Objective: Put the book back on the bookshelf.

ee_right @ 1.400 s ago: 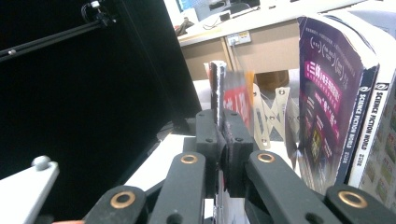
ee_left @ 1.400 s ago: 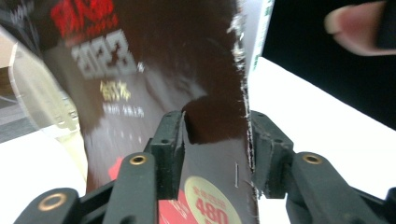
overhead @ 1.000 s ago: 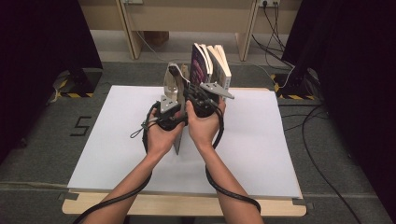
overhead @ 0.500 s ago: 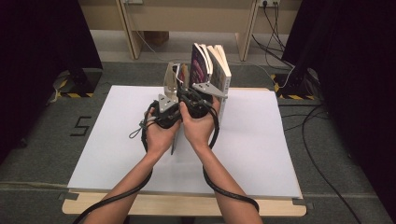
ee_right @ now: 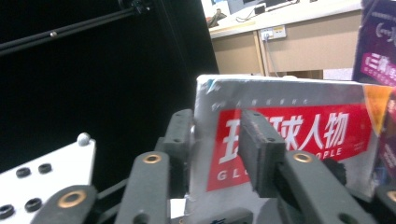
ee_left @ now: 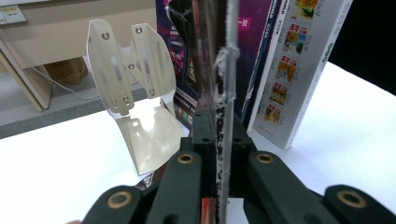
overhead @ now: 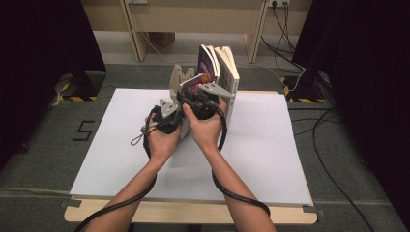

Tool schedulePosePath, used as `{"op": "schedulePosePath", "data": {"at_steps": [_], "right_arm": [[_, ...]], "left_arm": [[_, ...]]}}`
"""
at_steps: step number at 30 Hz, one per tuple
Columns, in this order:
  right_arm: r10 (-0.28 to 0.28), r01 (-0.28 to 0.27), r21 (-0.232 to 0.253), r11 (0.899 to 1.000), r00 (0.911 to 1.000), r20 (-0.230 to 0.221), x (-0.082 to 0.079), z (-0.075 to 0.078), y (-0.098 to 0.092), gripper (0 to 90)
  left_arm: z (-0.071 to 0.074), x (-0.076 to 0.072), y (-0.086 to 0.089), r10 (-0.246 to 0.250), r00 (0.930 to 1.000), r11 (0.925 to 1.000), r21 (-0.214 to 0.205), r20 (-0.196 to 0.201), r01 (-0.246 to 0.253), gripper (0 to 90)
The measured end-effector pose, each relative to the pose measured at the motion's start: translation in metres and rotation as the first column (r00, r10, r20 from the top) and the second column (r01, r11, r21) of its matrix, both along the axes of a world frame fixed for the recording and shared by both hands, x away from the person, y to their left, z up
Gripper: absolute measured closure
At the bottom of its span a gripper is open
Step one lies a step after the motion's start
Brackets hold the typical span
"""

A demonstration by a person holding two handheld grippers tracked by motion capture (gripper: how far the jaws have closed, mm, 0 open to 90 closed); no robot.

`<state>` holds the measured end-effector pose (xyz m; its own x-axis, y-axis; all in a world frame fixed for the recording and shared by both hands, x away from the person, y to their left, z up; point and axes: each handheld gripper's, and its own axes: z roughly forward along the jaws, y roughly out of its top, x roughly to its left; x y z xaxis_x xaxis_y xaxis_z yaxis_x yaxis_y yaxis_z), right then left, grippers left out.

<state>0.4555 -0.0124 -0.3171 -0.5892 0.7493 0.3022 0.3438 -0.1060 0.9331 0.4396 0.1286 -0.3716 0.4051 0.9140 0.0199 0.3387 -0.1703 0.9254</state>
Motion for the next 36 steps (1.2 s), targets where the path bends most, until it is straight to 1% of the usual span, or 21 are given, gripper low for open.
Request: {"op": "schedulePosePath", "data": {"at_steps": [2,5,6,7,9,11,12,14,16,17,20,22,23,24,25,29,30,32,34,36], "right_arm": [[0.006,-0.006,0.017,1.000,0.9999,-0.009,0.000,0.002,-0.006,64.6],[0.002,-0.003,0.043,0.999,0.9999,0.016,-0.005,0.006,-0.014,64.1],[-0.002,0.001,0.056,0.998,0.9999,0.016,-0.007,0.008,-0.017,63.8],[-0.008,0.007,0.060,0.998,0.9997,0.023,-0.007,0.010,-0.021,63.6],[-0.015,0.013,0.059,0.998,0.9995,0.028,-0.008,0.012,-0.024,63.7],[-0.029,0.027,0.060,0.998,0.9991,0.029,-0.008,0.013,-0.031,63.7],[-0.043,0.041,0.052,0.998,0.9986,0.032,-0.007,0.013,-0.036,63.7],[-0.059,0.058,0.036,0.998,0.9980,0.023,-0.007,0.011,-0.044,63.7],[-0.062,0.062,0.035,0.997,0.9979,0.017,-0.007,0.009,-0.046,63.6],[-0.068,0.068,0.023,0.997,0.9977,0.004,-0.008,0.006,-0.051,63.6],[-0.078,0.078,0.013,0.997,0.9969,-0.010,-0.009,0.000,-0.058,63.7],[-0.083,0.083,0.003,0.997,0.9965,-0.012,-0.010,-0.004,-0.064,63.7],[-0.088,0.088,0.000,0.996,0.9960,-0.016,-0.011,-0.006,-0.067,63.7],[-0.088,0.088,0.000,0.996,0.9960,-0.016,-0.011,-0.006,-0.067,63.7],[-0.100,0.100,-0.013,0.995,0.9948,-0.019,-0.013,-0.011,-0.074,63.6],[-0.118,0.117,-0.026,0.993,0.9924,-0.036,-0.015,-0.021,-0.086,63.4],[-0.121,0.120,-0.025,0.992,0.9915,-0.047,-0.016,-0.023,-0.088,63.4],[-0.129,0.128,-0.032,0.991,0.9904,-0.049,-0.017,-0.029,-0.093,63.3],[-0.134,0.132,-0.036,0.991,0.9892,-0.061,-0.018,-0.034,-0.097,63.3],[-0.133,0.130,-0.045,0.991,0.9884,-0.073,-0.019,-0.039,-0.100,63.2]], "left_arm": [[0.001,-0.001,-0.001,-0.004,1.0000,1.0000,-0.006,0.001,0.004,86.7],[0.002,0.001,0.000,-0.006,0.9998,0.9996,-0.029,-0.018,0.006,86.7],[0.001,0.002,0.001,-0.005,0.9997,0.9996,-0.027,-0.023,0.004,86.7],[0.000,0.002,0.002,-0.003,0.9996,0.9994,-0.034,-0.028,0.002,86.7],[0.000,0.003,0.003,-0.004,0.9996,0.9992,-0.040,-0.029,0.002,86.7],[0.001,0.003,0.006,-0.001,0.9997,0.9988,-0.050,-0.023,0.000,86.8],[0.002,0.004,0.006,0.001,0.9997,0.9984,-0.056,-0.023,-0.002,86.8],[0.004,0.005,0.008,0.001,0.9999,0.9981,-0.062,-0.013,-0.002,86.8],[0.005,0.005,0.009,0.002,1.0000,0.9977,-0.067,-0.008,-0.003,86.8],[0.006,0.005,0.011,0.004,1.0000,0.9971,-0.076,-0.004,-0.004,86.8],[0.009,0.007,0.015,0.006,1.0000,0.9955,-0.094,0.001,-0.006,86.9],[0.010,0.007,0.016,0.007,1.0000,0.9950,-0.099,0.005,-0.007,86.9],[0.013,0.008,0.018,0.010,0.9999,0.9939,-0.110,0.012,-0.009,86.9],[0.013,0.008,0.018,0.010,0.9999,0.9939,-0.110,0.012,-0.009,86.9],[0.014,0.008,0.019,0.012,0.9998,0.9934,-0.114,0.016,-0.010,86.9],[0.019,0.011,0.027,0.026,0.9994,0.9899,-0.140,0.024,-0.022,86.9],[0.020,0.012,0.028,0.029,0.9992,0.9892,-0.144,0.027,-0.025,86.9],[0.022,0.013,0.031,0.031,0.9989,0.9885,-0.149,0.034,-0.026,86.9],[0.023,0.014,0.032,0.031,0.9989,0.9886,-0.149,0.035,-0.025,86.9],[0.025,0.016,0.035,0.035,0.9983,0.9879,-0.153,0.046,-0.028,86.9]]}}
